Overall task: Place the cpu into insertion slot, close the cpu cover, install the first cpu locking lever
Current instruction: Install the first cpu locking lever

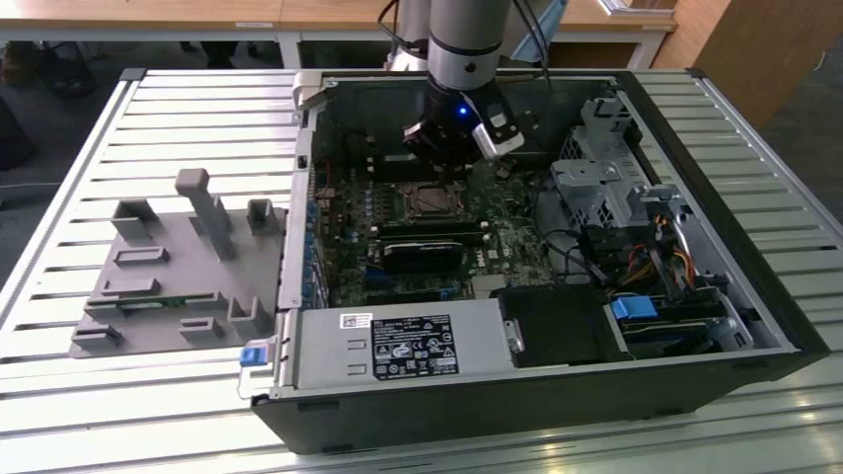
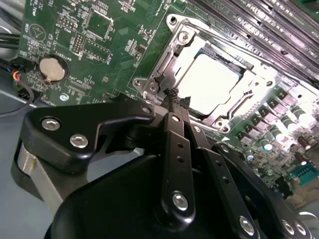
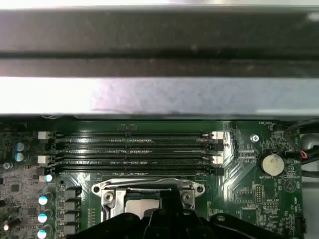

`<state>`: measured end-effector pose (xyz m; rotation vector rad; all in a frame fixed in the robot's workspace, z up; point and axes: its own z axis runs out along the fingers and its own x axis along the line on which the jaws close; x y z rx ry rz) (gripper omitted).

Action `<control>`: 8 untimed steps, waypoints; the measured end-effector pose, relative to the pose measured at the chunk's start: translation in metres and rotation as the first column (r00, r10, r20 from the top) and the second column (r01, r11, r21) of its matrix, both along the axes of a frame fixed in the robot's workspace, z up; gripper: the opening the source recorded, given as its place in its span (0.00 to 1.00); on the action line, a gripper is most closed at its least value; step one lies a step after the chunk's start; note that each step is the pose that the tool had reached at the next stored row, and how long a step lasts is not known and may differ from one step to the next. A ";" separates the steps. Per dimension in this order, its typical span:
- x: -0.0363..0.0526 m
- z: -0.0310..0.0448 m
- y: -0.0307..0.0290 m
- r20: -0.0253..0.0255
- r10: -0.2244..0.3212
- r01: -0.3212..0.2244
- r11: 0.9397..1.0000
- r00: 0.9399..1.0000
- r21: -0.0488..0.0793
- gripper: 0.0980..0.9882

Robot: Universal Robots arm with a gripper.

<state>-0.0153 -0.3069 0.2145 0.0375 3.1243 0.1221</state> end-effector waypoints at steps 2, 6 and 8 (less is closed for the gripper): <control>0.0000 0.0032 0.0000 0.000 0.000 0.000 1.000 1.000 0.000 0.01; 0.0000 0.0072 0.0000 0.000 0.000 0.000 1.000 1.000 0.000 0.01; 0.0000 0.0082 0.0000 0.000 0.000 0.000 1.000 1.000 0.000 0.01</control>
